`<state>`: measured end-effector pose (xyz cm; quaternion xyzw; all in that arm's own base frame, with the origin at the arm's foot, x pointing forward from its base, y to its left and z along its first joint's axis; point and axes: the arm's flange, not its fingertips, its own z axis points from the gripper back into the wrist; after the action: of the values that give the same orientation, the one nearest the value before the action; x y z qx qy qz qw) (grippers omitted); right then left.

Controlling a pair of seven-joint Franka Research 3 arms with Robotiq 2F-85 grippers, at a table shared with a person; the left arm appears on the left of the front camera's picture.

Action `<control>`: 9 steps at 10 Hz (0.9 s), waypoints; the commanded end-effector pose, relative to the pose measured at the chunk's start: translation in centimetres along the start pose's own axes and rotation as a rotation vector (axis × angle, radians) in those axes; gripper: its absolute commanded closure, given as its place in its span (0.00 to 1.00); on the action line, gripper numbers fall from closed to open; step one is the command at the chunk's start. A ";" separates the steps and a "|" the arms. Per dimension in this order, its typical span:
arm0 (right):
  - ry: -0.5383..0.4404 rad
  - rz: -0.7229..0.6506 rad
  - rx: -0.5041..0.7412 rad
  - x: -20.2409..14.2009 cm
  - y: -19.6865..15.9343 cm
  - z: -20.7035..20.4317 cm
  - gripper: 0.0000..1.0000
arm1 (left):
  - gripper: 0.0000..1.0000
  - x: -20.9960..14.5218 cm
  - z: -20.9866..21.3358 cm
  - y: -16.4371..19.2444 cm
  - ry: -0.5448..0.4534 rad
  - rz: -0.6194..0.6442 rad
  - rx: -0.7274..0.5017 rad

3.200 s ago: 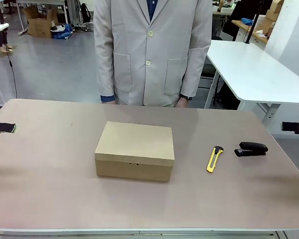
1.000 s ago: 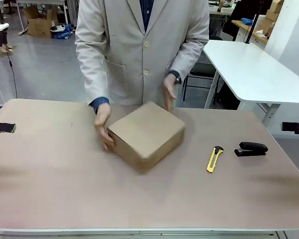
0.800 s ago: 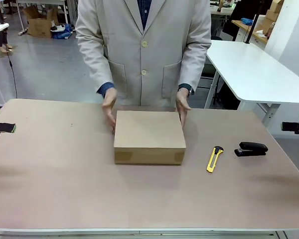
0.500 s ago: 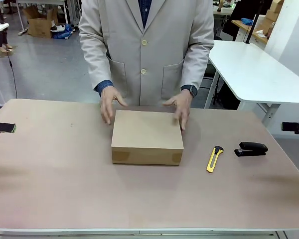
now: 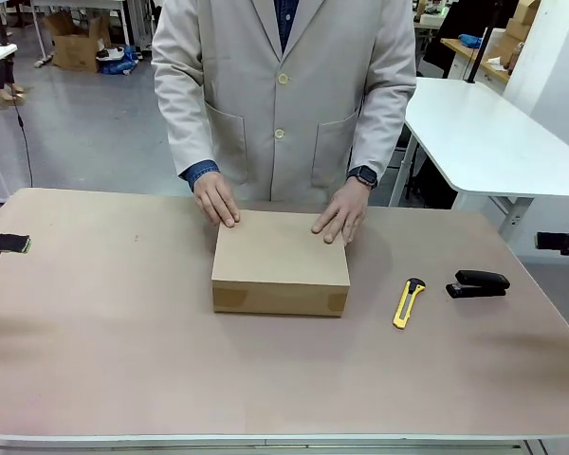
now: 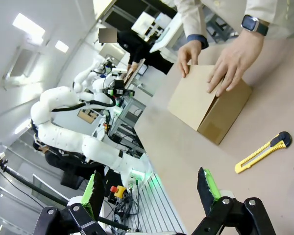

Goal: Pack the item into the box.
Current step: Close the Mailer Box.

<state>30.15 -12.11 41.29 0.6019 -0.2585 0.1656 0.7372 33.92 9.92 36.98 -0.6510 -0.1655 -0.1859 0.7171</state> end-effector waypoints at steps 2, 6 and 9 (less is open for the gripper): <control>0.010 0.001 0.004 -0.1 0.2 0.0 0.00 | 0.00 -0.1 0.0 -0.2 -0.005 -0.006 0.002; 0.010 0.001 0.004 -0.1 0.2 0.0 0.00 | 0.00 -0.1 0.0 -0.2 -0.005 -0.006 0.002; 0.010 0.001 0.004 -0.1 0.2 0.0 0.00 | 0.00 -0.1 0.0 -0.2 -0.005 -0.006 0.002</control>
<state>30.15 -12.11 41.29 0.6019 -0.2585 0.1656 0.7372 33.92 9.92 36.98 -0.6510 -0.1655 -0.1859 0.7171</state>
